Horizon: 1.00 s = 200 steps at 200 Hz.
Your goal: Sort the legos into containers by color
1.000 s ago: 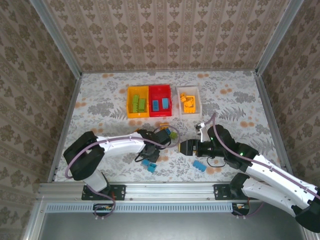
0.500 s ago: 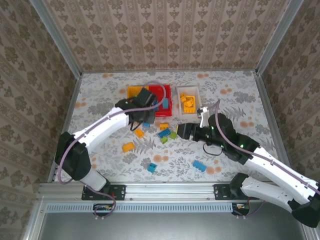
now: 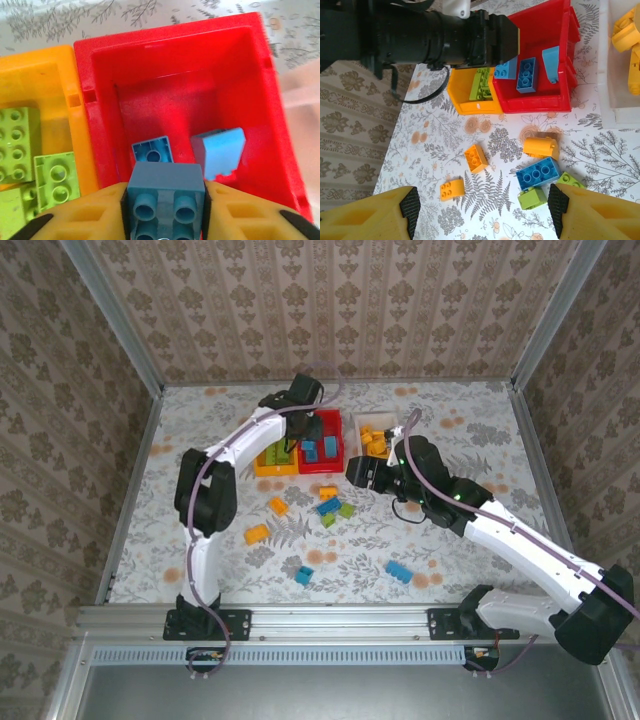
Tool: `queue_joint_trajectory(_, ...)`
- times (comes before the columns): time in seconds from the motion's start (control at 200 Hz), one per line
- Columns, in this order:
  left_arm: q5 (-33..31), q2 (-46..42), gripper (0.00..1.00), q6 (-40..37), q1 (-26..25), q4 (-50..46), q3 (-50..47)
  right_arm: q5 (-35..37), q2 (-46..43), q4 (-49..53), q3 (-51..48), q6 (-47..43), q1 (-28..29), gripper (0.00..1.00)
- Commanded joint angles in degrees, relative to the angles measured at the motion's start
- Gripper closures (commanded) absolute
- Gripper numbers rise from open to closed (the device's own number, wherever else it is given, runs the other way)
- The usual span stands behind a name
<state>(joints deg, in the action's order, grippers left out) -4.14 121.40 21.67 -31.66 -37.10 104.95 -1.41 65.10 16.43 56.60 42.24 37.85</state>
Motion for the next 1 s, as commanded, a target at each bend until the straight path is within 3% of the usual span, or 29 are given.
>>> queue_joint_trajectory(0.0, 3.59, 0.46, 0.52, -0.19, 0.19, -1.19, 2.83, 0.96, 0.07, 1.27, 1.04, 0.43, -0.32, 0.28)
queue_joint_trajectory(0.14, 5.61, -2.06, 0.45, 1.14, 0.11, 0.13, 1.42, 0.07, 0.78, 1.5, 0.4, -0.21, -0.41, 0.27)
queue_joint_trajectory(0.325, 6.04, -10.11, 0.45, 4.35, 0.11, 3.56, -4.94, -0.14, 3.82, 2.54, 0.23, -4.95, 0.85, 0.28)
queue_joint_trajectory(0.42, 4.01, -17.7, 0.47, 7.51, 0.11, 6.11, -11.86, -0.35, 9.6, 5.09, 3.13, -11.21, 2.96, 0.28)
queue_joint_trajectory(0.55, -2.96, -32.17, 0.48, 14.6, 0.17, 6.6, -24.88, 0.78, 21.14, 10.13, 11.32, -20.91, 8.4, 0.28)
queue_joint_trajectory(0.735, -13.13, -58.8, 0.47, 25.89, 0.49, 1.06, -45.4, 5.27, 38.42, 17.13, 24.68, -24.26, 15.02, 0.26)
queue_joint_trajectory(0.995, -15.36, -91.97, 0.45, 35.0, 0.55, -13.46, -61.25, 9.34, 59.22, 26.62, 45.76, -23.86, 17.09, 0.23)
